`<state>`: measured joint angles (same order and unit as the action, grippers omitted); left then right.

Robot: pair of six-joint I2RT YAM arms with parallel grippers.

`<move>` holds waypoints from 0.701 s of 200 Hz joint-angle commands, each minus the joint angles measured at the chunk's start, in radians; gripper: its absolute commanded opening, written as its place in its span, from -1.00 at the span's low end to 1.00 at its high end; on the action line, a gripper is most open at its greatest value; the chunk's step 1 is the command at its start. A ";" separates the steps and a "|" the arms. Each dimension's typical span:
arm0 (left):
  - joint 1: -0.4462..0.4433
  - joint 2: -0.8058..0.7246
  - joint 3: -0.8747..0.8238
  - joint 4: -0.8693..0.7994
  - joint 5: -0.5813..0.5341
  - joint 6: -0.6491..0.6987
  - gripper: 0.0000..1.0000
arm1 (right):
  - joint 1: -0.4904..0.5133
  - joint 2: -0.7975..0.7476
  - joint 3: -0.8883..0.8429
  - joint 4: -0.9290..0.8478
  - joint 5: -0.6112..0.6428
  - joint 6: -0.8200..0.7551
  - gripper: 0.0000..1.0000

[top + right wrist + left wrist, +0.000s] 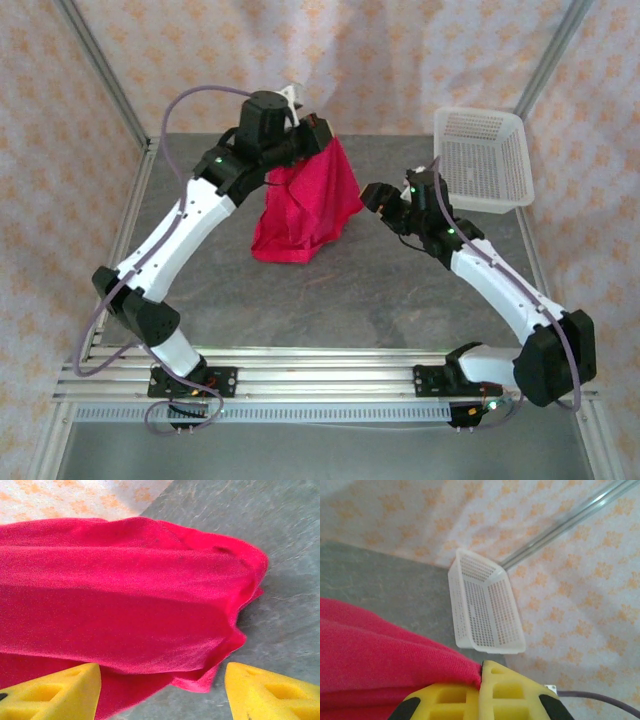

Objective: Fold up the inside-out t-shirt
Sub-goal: Turn the T-shirt inside out at the center of the table.

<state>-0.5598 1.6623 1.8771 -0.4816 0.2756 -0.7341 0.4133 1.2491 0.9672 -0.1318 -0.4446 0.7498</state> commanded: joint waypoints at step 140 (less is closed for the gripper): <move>-0.043 0.171 -0.091 -0.271 -0.191 0.219 0.15 | -0.084 0.065 0.028 -0.329 0.151 -0.179 0.22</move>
<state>-0.6453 2.0502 1.9408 -0.7631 0.1478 -0.5564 0.2974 1.2385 0.9352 -0.4469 -0.2699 0.6212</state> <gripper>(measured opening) 0.603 0.608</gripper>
